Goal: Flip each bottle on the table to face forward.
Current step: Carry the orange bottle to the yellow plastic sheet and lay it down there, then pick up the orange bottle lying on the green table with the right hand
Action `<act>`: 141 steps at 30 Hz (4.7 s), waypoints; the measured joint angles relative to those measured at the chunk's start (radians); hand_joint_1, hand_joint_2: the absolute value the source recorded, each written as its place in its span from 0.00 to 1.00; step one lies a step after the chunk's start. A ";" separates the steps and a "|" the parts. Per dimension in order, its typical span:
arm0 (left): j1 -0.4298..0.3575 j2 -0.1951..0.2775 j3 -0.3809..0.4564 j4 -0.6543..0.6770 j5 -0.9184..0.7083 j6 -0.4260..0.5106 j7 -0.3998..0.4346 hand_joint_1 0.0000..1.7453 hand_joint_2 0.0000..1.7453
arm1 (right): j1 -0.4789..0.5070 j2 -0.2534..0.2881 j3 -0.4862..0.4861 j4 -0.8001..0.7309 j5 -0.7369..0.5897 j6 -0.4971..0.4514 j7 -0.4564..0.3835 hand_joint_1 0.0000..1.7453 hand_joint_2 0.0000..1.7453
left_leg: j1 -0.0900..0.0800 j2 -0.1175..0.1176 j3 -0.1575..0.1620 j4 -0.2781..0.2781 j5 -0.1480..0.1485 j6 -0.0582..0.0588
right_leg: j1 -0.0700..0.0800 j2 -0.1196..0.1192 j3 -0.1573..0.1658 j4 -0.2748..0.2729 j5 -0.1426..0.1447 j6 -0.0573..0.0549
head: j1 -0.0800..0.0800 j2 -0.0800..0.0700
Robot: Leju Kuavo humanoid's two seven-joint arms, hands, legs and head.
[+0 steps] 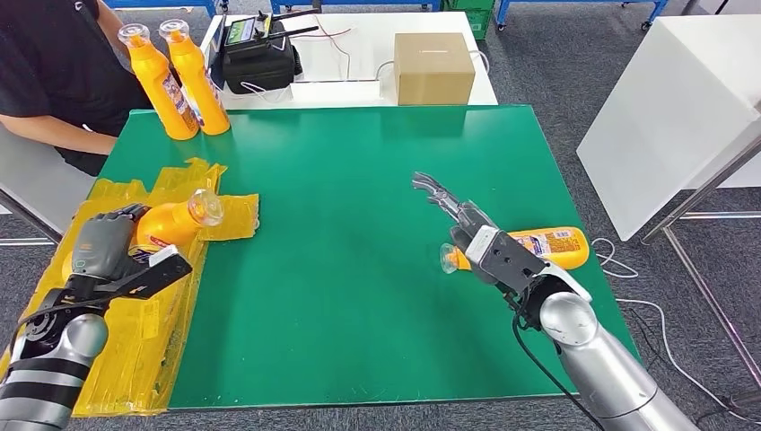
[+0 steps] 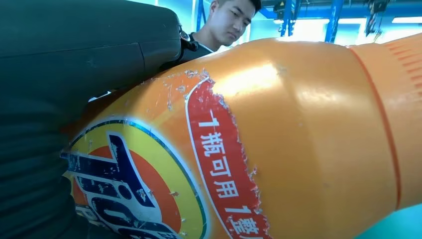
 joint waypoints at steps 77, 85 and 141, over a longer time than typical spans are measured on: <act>-0.099 -0.121 0.186 -0.041 0.682 0.126 -0.265 0.00 0.00 | 0.066 -0.091 0.009 0.054 0.204 -0.045 0.034 0.00 1.00 | 0.000 -0.001 0.000 0.000 0.000 -0.001 | 0.000 0.000 0.000 0.000 0.000 0.000 | 0.000 0.000; -0.012 -0.172 0.203 -0.166 0.730 0.049 -0.265 0.00 0.00 | 0.101 -0.219 -0.096 0.091 0.558 -0.102 0.141 0.00 1.00 | -0.002 -0.001 -0.001 0.000 -0.001 0.000 | -0.003 0.000 0.000 -0.001 0.000 0.000 | 0.000 0.000; -0.120 -0.236 0.159 -0.153 0.767 -0.012 -0.246 0.00 0.00 | -0.242 -0.060 0.012 0.753 0.902 0.038 0.182 0.00 1.00 | -0.002 -0.001 -0.001 0.000 0.000 0.000 | -0.003 0.000 0.000 0.000 0.001 0.001 | 0.000 0.000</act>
